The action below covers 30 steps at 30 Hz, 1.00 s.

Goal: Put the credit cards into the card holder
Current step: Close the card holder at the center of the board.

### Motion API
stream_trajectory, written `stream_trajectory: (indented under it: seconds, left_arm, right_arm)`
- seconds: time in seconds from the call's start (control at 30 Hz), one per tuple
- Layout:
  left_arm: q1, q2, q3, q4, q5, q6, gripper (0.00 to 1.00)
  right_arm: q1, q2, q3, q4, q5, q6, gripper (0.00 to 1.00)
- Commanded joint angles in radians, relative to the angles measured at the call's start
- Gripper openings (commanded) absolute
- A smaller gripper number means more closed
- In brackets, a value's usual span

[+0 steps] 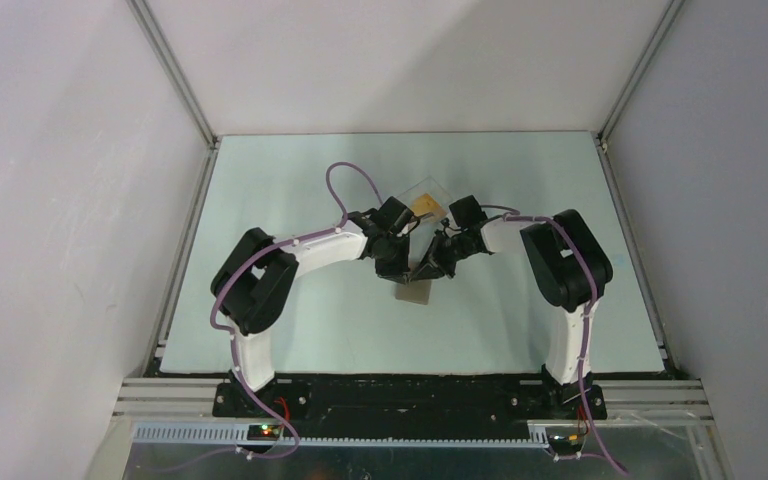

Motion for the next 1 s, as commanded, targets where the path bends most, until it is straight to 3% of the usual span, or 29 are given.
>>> stream_trajectory:
  seconds: [0.0, 0.17, 0.3, 0.63, 0.97]
  left_arm:
    - [0.005, -0.037, -0.005, 0.018, 0.009, 0.031, 0.07]
    - [0.054, -0.097, -0.041, 0.069, 0.085, 0.036, 0.23]
    - [0.06, -0.111, -0.033, 0.08, 0.092, 0.035, 0.26]
    - [0.008, -0.03, 0.008, 0.079, 0.06, 0.01, 0.21]
    - [-0.012, -0.014, 0.002, 0.079, 0.034, 0.004, 0.06]
  right_arm:
    - [0.0, -0.045, 0.001, -0.107, 0.058, -0.07, 0.0]
    - [0.0, -0.044, 0.001, -0.123, 0.059, -0.093, 0.0]
    - [0.001, -0.047, 0.001, -0.125, 0.059, -0.096, 0.0]
    - [0.003, -0.015, -0.01, -0.142, 0.076, -0.117, 0.0]
    - [-0.005, 0.0, -0.011, -0.162, 0.091, -0.116, 0.0]
